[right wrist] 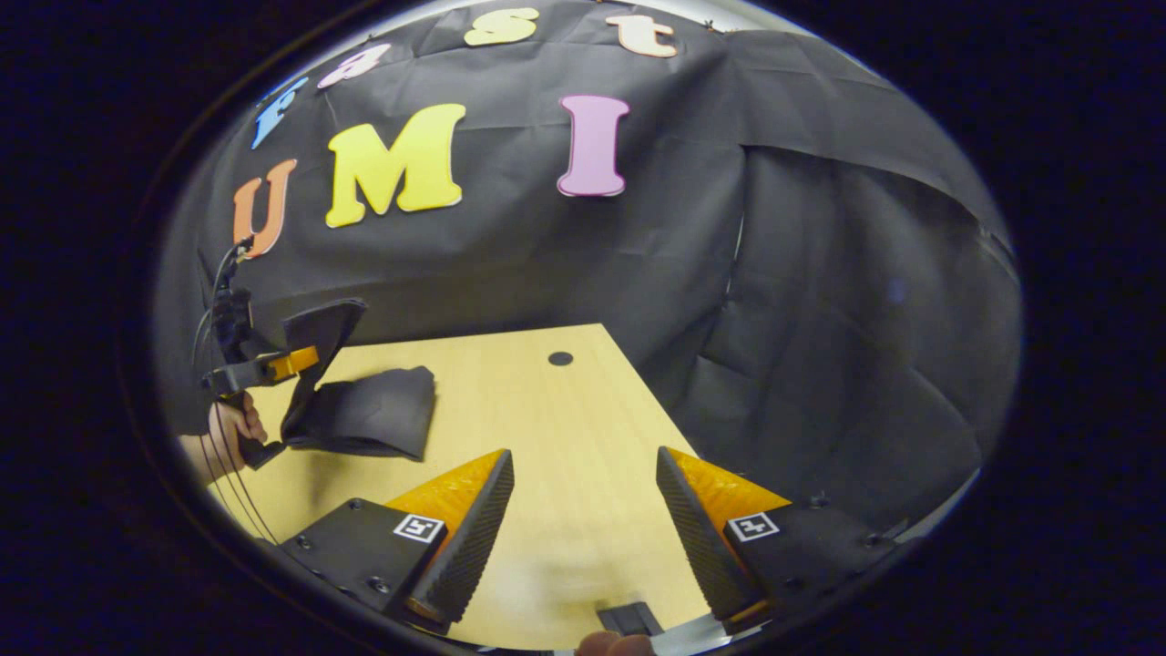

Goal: Grasp the waist and the cuffs of the jeans and fold them to make the two legs overlap; first hold the waist and fold one-third of the jeans toward the cuffs, then hold the cuffs and fold the remaining one-third in the same direction to finish folding.

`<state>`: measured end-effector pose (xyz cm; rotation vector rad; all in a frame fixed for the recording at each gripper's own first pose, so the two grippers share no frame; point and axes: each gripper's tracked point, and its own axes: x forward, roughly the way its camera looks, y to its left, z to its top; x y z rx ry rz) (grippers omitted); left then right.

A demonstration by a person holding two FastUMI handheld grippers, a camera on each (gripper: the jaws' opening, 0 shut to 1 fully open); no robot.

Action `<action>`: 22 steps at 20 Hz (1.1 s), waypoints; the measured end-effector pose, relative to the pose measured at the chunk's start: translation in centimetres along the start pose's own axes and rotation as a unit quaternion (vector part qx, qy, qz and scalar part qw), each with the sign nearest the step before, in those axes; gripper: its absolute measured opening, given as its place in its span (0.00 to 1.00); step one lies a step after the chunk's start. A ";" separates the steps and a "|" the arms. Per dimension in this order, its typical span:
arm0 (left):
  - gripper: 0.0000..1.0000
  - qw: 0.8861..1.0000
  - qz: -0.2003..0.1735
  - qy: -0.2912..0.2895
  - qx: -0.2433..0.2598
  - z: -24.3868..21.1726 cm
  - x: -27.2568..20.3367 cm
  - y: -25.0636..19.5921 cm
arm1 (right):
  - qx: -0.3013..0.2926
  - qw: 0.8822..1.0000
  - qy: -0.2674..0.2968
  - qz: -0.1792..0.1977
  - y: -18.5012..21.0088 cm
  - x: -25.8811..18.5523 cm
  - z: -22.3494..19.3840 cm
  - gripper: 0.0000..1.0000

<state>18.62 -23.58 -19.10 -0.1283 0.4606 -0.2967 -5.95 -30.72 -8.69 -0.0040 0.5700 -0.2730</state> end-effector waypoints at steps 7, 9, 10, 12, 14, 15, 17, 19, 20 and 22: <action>0.06 0.996 0.013 0.055 0.068 -8.0 3.3 -2.2 | -0.009 1.000 0.030 0.001 -0.5 1.7 -0.9 0.95; 0.07 0.996 0.017 0.053 0.074 -8.4 3.1 -2.2 | -0.014 0.999 0.030 0.009 0.6 2.2 -0.8 0.95; 0.07 0.996 0.017 0.053 0.067 -8.4 3.1 -2.3 | -0.017 0.999 0.027 0.014 1.1 2.4 -0.5 0.97; 0.11 0.997 0.010 0.058 0.048 -8.5 2.7 -2.5 | -0.019 0.999 0.026 0.023 2.2 2.6 -0.2 0.95; 0.15 0.997 0.004 0.064 0.036 -8.6 2.1 -2.5 | -0.018 0.999 0.023 0.030 3.3 2.7 0.1 0.95; 0.19 0.997 0.002 0.066 0.034 -8.6 2.0 -2.4 | -0.019 0.999 0.021 0.034 3.9 2.6 0.2 0.95; 0.51 0.998 0.003 0.061 0.025 -7.8 1.3 -1.9 | -0.025 0.999 0.014 0.042 5.0 2.5 0.7 0.97; 0.84 0.998 0.000 0.056 0.004 -6.5 -0.7 -1.6 | -0.030 0.998 0.007 0.049 6.1 2.2 1.3 0.97; 1.00 0.999 0.003 0.047 -0.005 -5.9 -0.9 -1.1 | -0.036 0.998 -0.003 0.056 7.1 2.0 1.9 0.97; 1.00 1.000 0.005 0.018 -0.018 -3.3 -2.9 -0.1 | -0.048 0.996 -0.029 0.071 9.5 1.5 3.9 0.95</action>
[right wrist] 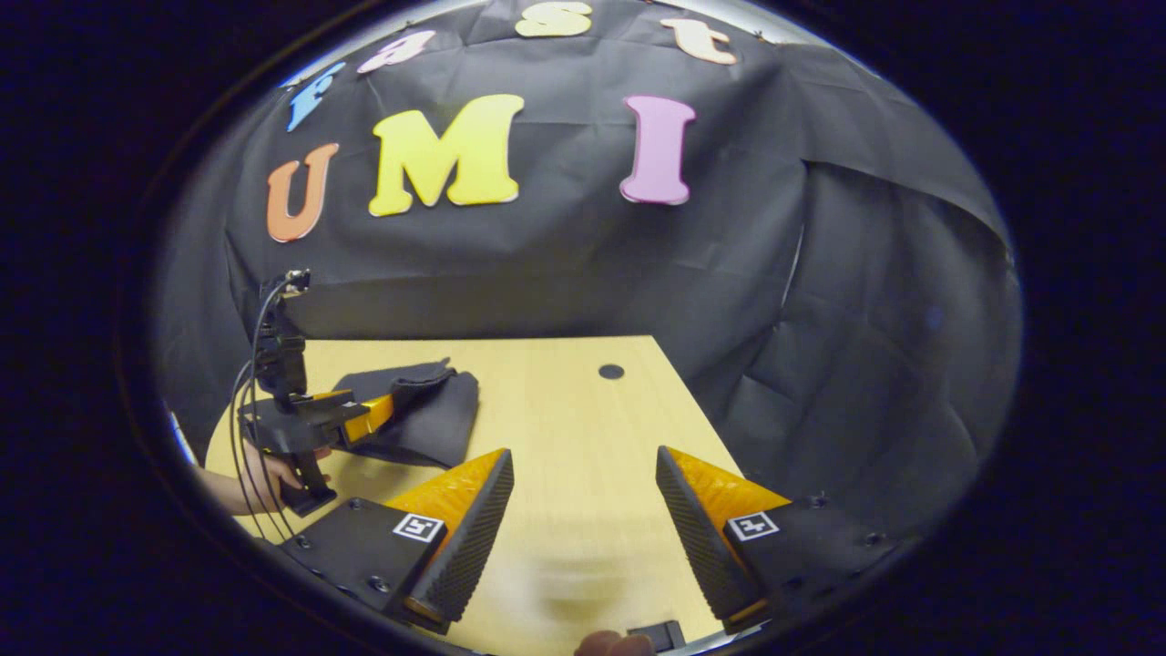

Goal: Grasp the waist and the cuffs of the jeans and fold them to make the two legs overlap; first hold the waist and fold one-third of the jeans toward the cuffs, then hold the cuffs and fold the remaining one-third in the same direction to finish folding.

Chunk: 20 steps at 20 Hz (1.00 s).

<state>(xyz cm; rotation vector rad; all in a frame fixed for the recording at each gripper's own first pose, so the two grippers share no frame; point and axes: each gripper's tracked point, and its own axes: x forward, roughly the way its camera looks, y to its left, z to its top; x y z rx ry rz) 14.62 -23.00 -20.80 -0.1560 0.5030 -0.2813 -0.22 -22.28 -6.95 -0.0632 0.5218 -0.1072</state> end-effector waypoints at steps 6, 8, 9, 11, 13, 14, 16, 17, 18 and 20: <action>1.00 0.991 0.035 -0.129 0.000 12.6 -9.0 5.7 | -0.012 0.995 -0.085 0.058 7.8 0.8 7.1 0.95; 1.00 0.985 0.055 -0.166 0.010 16.2 -12.0 7.8 | -0.013 0.990 -0.121 0.075 10.6 0.3 9.9 0.95; 1.00 0.981 0.065 -0.182 0.017 17.5 -13.6 8.6 | -0.013 0.987 -0.139 0.084 11.9 -0.1 11.2 0.95; 1.00 0.976 0.086 -0.197 0.030 20.2 -16.6 10.5 | 0.000 0.978 -0.181 0.105 14.5 -1.2 14.1 0.95; 1.00 0.970 0.102 -0.218 0.024 22.5 -19.2 11.9 | 0.019 0.971 -0.212 0.113 16.2 -2.3 15.6 0.95; 1.00 0.968 0.108 -0.225 0.022 22.8 -20.3 12.0 | 0.019 0.969 -0.221 0.112 16.7 -2.8 16.0 0.95; 1.00 0.964 0.123 -0.235 0.023 22.8 -22.0 12.6 | 0.005 0.965 -0.242 0.103 17.6 -3.3 16.5 0.95; 1.00 0.963 0.129 -0.237 0.021 22.7 -22.5 12.5 | -0.002 0.963 -0.249 0.100 17.9 -3.7 16.4 0.96; 1.00 0.962 0.130 -0.238 0.018 22.6 -23.1 12.3 | -0.005 0.963 -0.251 0.100 18.3 -4.1 16.3 0.96; 1.00 0.961 0.137 -0.241 0.007 21.9 -24.2 12.0 | -0.011 0.963 -0.250 0.097 18.6 -4.2 15.4 0.96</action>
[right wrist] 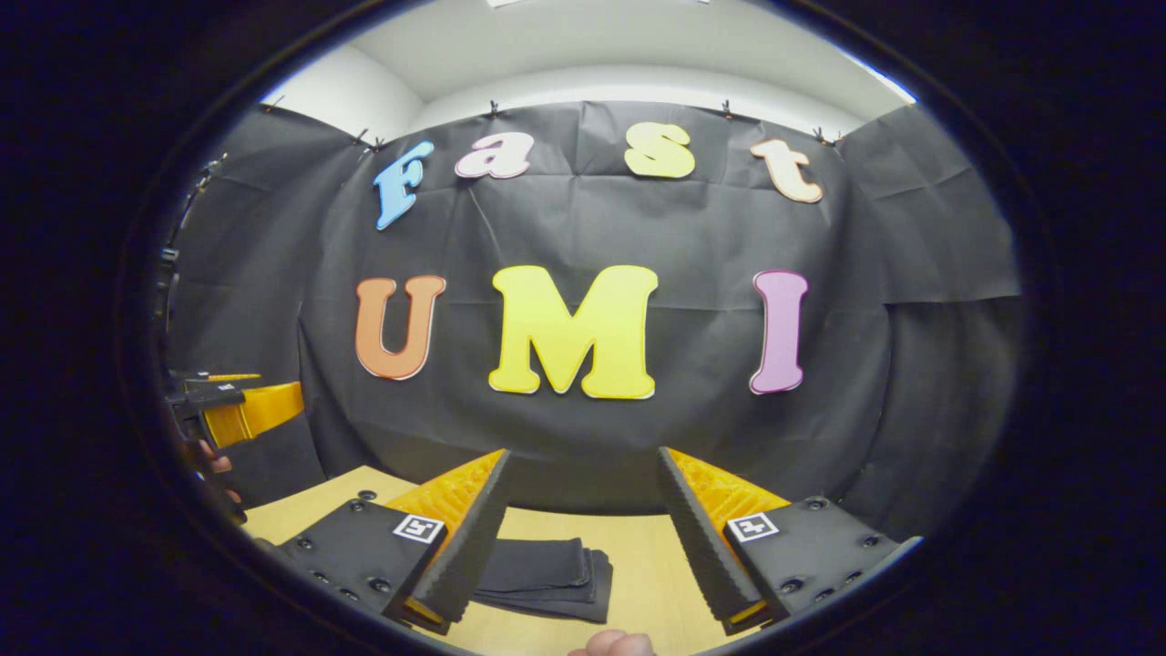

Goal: Grasp the waist and the cuffs of the jeans and fold them to make the two legs overlap; first hold the waist and fold one-third of the jeans toward the cuffs, then hold the cuffs and fold the remaining one-third in the same direction to finish folding.

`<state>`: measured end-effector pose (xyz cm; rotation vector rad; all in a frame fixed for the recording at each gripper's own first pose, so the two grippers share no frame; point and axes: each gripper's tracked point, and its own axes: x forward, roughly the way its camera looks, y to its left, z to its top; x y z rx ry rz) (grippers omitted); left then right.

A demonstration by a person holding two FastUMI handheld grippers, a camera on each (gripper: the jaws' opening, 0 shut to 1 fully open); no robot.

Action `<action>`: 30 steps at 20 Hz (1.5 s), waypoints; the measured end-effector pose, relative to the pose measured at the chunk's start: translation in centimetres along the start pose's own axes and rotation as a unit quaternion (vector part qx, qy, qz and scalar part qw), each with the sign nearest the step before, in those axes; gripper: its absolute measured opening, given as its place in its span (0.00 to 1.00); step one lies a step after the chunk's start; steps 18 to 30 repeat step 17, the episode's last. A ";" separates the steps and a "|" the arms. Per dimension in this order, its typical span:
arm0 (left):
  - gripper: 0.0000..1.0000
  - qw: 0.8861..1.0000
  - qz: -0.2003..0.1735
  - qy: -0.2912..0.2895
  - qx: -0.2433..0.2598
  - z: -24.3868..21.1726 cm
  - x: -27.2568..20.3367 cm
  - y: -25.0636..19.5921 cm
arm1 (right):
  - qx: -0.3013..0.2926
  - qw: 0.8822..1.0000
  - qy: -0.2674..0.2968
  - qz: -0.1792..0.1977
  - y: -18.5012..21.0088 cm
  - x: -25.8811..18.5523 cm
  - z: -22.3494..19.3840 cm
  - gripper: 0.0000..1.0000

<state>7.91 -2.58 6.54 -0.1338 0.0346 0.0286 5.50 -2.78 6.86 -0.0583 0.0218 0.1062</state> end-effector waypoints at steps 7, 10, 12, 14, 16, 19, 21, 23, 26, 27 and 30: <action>1.00 0.999 0.010 -0.005 0.034 -0.7 -1.8 -0.2 | 0.008 1.000 0.002 -0.002 0.7 -0.9 -1.1 0.95; 1.00 0.999 0.009 -0.003 0.037 -0.9 -1.5 -0.1 | 0.003 1.000 -0.004 0.003 1.2 -0.7 -0.8 0.94; 1.00 0.999 0.003 -0.001 0.035 -0.9 -1.4 -0.4 | 0.000 1.000 -0.008 0.004 1.4 -0.5 -0.6 0.94; 1.00 1.000 0.001 0.002 0.031 -1.2 -1.2 -0.6 | -0.001 1.000 -0.007 0.004 1.5 -0.5 -0.7 0.96; 1.00 1.000 -0.002 0.004 0.030 -1.3 -1.0 -0.6 | -0.001 1.000 -0.007 0.002 1.5 -0.4 -0.6 0.96; 1.00 1.000 -0.003 0.005 0.029 -1.3 -1.0 -0.7 | -0.001 1.000 -0.007 0.002 1.5 -0.2 -0.7 0.96; 1.00 1.000 -0.003 0.005 0.029 -1.3 -1.0 -0.7 | -0.001 1.000 -0.007 0.002 1.5 -0.2 -0.7 0.96; 1.00 1.000 -0.003 0.005 0.029 -1.3 -1.0 -0.7 | -0.001 1.000 -0.007 0.002 1.5 -0.2 -0.7 0.96; 1.00 1.000 -0.003 0.005 0.029 -1.3 -1.0 -0.7 | -0.001 1.000 -0.007 0.002 1.5 -0.2 -0.7 0.96; 1.00 1.000 -0.003 0.005 0.029 -1.3 -1.0 -0.7 | -0.001 1.000 -0.007 0.002 1.5 -0.2 -0.7 0.96; 1.00 1.000 -0.003 0.005 0.029 -1.3 -1.0 -0.7 | -0.001 1.000 -0.007 0.002 1.5 -0.2 -0.7 0.96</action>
